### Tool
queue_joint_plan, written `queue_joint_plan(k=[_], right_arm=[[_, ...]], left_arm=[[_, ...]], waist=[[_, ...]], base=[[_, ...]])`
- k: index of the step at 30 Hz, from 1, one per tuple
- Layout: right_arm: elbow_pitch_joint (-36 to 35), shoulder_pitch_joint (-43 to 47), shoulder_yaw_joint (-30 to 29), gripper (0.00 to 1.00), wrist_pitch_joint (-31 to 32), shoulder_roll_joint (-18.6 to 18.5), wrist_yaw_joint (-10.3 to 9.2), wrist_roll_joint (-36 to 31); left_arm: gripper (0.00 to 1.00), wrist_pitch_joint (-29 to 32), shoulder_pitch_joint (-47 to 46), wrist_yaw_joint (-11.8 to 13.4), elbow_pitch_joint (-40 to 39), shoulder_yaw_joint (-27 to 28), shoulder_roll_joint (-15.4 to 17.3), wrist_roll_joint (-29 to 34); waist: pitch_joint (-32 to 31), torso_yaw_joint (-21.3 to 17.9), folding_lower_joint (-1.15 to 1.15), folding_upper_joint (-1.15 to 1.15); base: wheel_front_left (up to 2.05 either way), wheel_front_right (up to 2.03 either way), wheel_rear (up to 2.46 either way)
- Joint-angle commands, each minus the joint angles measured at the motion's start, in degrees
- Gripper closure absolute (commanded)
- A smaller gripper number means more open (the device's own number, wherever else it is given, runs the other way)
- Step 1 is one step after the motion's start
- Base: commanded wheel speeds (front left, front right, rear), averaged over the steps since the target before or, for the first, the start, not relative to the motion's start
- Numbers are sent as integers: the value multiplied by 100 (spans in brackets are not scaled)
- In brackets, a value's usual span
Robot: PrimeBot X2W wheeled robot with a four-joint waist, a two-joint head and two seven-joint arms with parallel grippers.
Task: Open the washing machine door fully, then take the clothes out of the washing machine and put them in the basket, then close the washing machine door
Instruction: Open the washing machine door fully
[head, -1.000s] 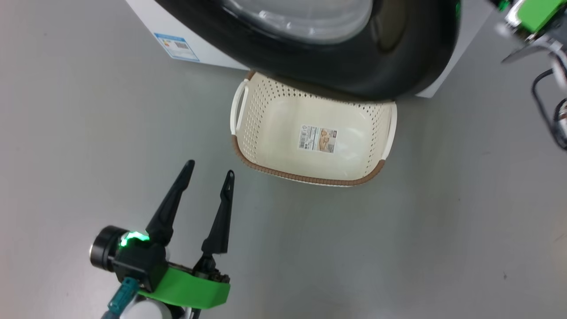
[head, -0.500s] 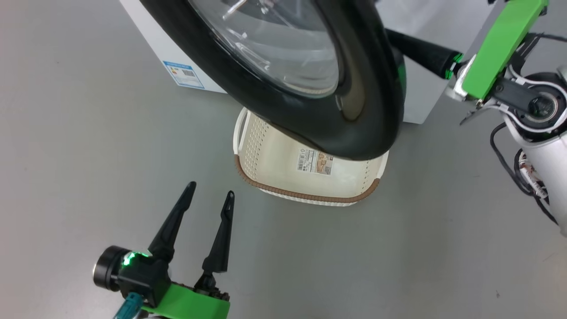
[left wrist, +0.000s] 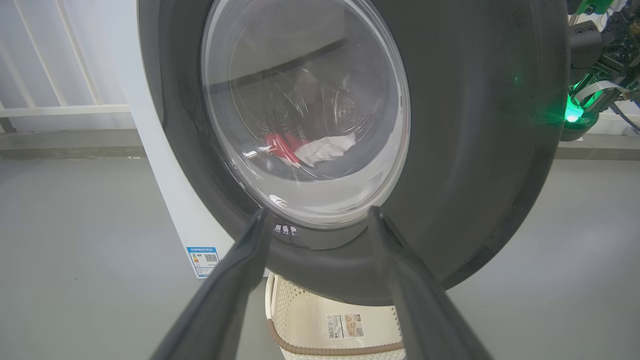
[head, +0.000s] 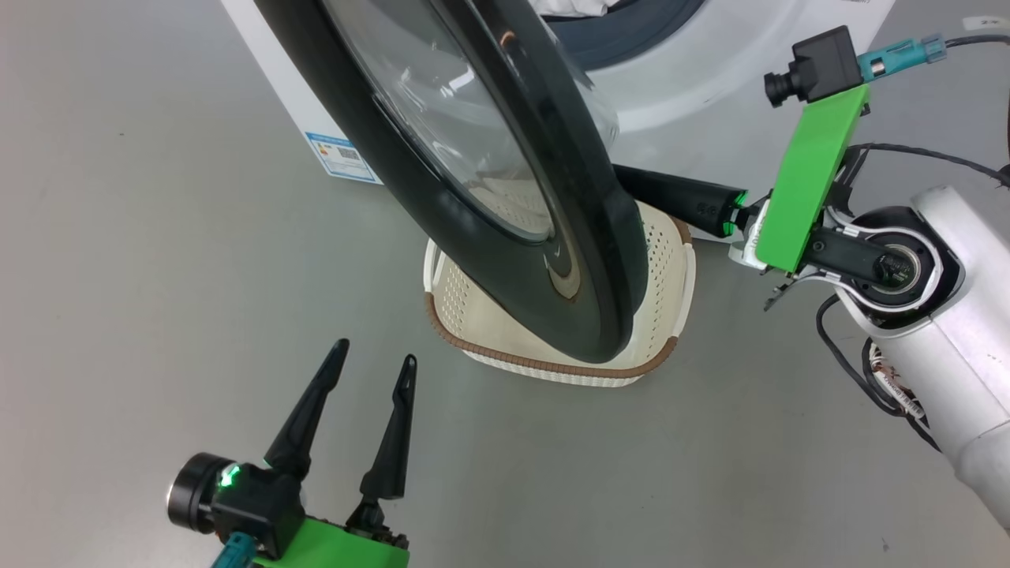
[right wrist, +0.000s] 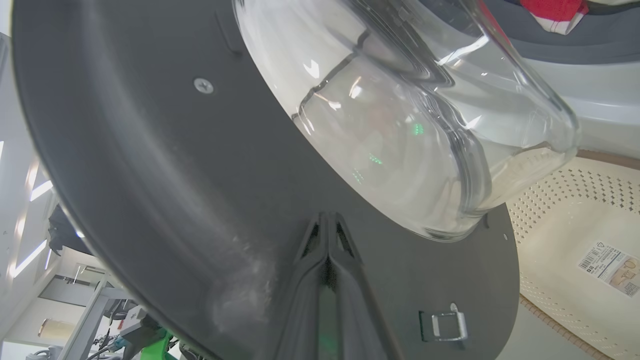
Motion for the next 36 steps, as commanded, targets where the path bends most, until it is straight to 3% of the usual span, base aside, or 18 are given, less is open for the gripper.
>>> queue_joint_plan(k=[1, 14, 16, 17, 19, 36], right_arm=[[-191, 142, 43, 100, 25, 109, 45, 61], [-130, 358, -116, 100, -534, 30, 45, -214], [-97, 476, -143, 78, -681, -16, 45, -253], [-45, 609, -196, 57, -877, -68, 45, -293], [-27, 762, -220, 0, -1003, -117, 45, -290], [166, 2300, -459, 0, -2235, -405, 45, -194]], left_arm=[[0, -45, 36, 60, -143, 186, 65, 31], [0, -45, 44, 37, -117, 244, 65, -13], [0, -45, 49, 20, -98, 279, 65, -7], [0, -45, 67, 3, -84, 319, 65, 4], [0, -45, 89, -12, -76, 365, 65, 14], [0, -45, 315, -121, -8, 630, 65, 90]], waist=[[-19, 9, 0, 0], [-86, -46, 0, 0], [-130, -78, 0, 0], [-169, -112, 0, 0], [-214, -153, 0, 0], [-561, -425, 0, 0]], base=[[0, 0, 0], [0, 0, 0], [0, 0, 0], [0, 0, 0], [0, 0, 0], [0, 0, 0]])
